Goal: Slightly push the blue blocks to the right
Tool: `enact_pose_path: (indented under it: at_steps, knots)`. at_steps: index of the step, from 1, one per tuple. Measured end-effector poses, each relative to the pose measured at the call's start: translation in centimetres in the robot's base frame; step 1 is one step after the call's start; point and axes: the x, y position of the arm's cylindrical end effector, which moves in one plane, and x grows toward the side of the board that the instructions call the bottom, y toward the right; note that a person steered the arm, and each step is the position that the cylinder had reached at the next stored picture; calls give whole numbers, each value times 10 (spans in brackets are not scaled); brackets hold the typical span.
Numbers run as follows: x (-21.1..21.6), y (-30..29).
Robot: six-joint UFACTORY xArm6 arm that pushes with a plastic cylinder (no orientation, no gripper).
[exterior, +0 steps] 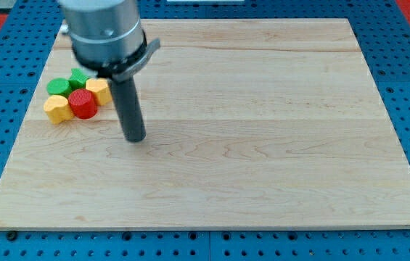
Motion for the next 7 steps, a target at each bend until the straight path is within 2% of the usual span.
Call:
enact_pose_path:
  at_steps: [1, 2, 3, 5, 7]
  knots:
    - [6, -66]
    - [-13, -146]
    - [-26, -187]
    - [-40, -188]
    - [-136, -154]
